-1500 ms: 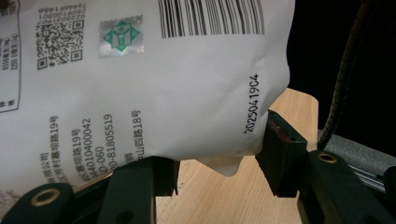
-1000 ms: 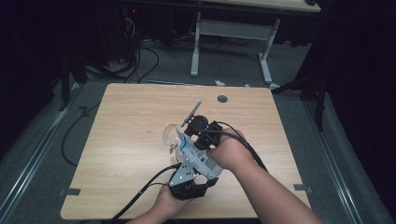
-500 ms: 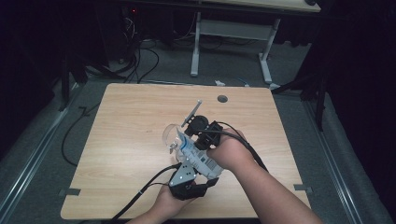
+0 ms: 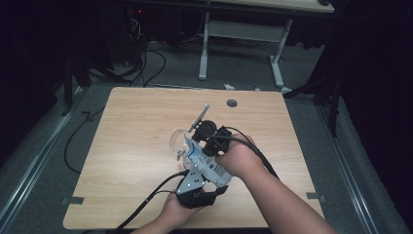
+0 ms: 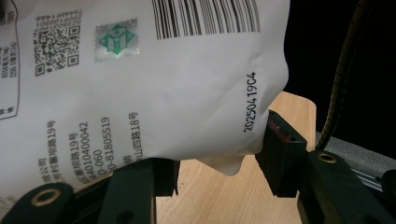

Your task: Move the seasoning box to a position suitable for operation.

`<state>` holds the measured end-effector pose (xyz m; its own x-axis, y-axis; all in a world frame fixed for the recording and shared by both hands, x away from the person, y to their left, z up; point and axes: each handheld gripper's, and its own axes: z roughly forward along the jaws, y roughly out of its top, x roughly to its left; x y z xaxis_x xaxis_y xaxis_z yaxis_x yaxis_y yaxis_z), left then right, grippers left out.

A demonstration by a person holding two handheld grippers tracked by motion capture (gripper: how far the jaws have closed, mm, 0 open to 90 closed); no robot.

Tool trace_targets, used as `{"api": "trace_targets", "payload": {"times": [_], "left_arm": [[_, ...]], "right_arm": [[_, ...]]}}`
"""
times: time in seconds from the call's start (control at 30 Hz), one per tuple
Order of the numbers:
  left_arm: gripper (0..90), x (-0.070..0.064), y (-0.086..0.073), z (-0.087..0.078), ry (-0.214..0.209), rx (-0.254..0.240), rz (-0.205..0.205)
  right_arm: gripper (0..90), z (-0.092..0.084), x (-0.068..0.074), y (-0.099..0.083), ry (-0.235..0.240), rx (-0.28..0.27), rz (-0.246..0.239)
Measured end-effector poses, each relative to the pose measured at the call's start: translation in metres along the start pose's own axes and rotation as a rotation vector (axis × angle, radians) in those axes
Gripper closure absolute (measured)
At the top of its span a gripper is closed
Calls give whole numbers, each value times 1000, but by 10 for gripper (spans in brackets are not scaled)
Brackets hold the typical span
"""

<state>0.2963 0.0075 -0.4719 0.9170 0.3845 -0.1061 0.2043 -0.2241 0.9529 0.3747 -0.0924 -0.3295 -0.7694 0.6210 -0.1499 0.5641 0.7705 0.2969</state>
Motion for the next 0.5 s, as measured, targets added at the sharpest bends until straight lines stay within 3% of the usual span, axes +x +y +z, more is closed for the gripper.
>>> {"api": "trace_targets", "payload": {"times": [0.5], "left_arm": [[541,0,0,0,-1,-3,3]], "right_arm": [[900,0,0,0,3,-5,-3]]}}
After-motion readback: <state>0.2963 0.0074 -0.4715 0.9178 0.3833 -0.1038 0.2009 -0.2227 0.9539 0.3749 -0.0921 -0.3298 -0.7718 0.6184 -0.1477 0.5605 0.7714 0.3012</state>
